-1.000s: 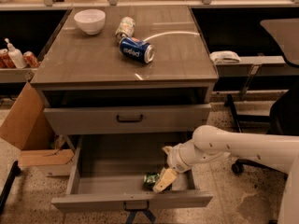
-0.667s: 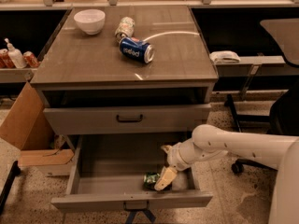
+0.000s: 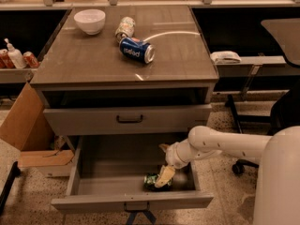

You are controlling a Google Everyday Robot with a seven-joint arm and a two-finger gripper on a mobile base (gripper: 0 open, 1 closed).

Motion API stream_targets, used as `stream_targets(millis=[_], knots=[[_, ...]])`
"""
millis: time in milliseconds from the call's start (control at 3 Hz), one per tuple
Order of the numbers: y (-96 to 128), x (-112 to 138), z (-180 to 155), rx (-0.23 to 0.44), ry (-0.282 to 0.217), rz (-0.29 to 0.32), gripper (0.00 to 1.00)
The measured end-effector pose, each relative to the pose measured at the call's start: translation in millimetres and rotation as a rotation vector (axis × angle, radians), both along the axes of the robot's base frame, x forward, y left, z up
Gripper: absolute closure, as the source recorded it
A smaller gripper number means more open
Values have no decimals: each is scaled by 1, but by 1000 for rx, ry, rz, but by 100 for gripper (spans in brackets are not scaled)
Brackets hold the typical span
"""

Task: Pick green can from middle drawer and place on counter

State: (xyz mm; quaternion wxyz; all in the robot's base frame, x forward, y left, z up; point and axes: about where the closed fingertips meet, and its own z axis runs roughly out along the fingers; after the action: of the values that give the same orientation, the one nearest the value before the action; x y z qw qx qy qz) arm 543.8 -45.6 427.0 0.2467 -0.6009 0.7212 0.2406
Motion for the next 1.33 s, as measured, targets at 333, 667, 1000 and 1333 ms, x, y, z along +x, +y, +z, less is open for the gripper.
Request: stream_targets(millis=[333,667,1000,1333], knots=[[4,5,-17,-39,-24,-5,0],[7,7,-29,-97,-55,-14,0],[11,3,-37,-147,-77,-16,0],[14,-6,-45,-171,-76,-19,2]])
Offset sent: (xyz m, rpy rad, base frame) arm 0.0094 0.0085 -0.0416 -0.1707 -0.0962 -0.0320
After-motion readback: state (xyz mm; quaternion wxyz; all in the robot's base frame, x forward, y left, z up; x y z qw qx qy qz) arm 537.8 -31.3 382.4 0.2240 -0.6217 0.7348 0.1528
